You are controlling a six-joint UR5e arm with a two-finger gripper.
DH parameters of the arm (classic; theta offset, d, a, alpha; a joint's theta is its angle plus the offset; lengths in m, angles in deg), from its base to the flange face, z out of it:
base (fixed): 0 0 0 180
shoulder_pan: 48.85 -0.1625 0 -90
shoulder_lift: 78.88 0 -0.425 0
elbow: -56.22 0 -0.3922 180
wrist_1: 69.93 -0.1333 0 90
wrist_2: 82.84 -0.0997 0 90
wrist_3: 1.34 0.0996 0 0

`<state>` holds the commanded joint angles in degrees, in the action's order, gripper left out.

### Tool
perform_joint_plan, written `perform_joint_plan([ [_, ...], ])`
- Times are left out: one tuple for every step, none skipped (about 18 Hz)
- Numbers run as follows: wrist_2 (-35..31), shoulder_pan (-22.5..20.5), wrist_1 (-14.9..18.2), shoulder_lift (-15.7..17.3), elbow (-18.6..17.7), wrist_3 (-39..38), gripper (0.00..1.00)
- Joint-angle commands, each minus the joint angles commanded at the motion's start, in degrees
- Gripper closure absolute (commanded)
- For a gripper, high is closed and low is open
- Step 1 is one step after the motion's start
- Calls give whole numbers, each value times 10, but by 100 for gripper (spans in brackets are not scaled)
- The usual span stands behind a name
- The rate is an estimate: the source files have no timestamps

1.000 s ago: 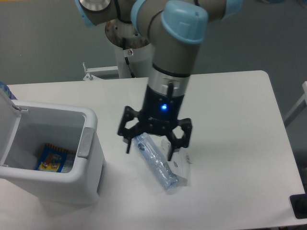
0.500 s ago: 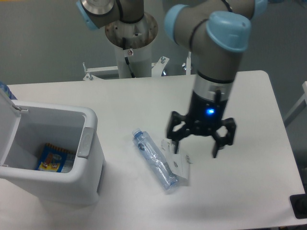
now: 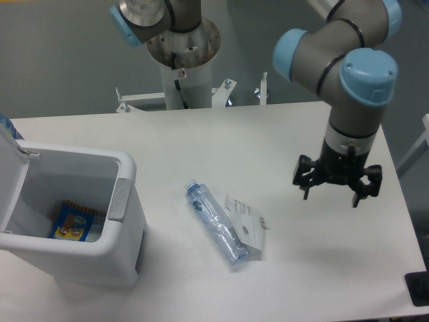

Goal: Open the trash can

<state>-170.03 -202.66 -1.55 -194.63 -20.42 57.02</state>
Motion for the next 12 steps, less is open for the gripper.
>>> perform_joint_plan([
  [-7,2,0,-4,2,5,0],
  [-12,3,1,-7,3,23,0],
  [-13,3,1,-11,1,49,0],
  [-14,3,1,-11,1,77,0],
  [-14,3,1,-11,-1,93,0],
  [-15,3,1,-11,-3,98,0],
  [-22,4,0,-11,-6,98,0],
  [-27,5,-1,-11,-8,98,0],
  [-29,6,-3,-11,-10,97,0],
  [-29,6,-3,-11,-11,97,0],
  [-29,6,-5,-11,-14,95,0],
  [-29,7,-6,-11,-16,93,0],
])
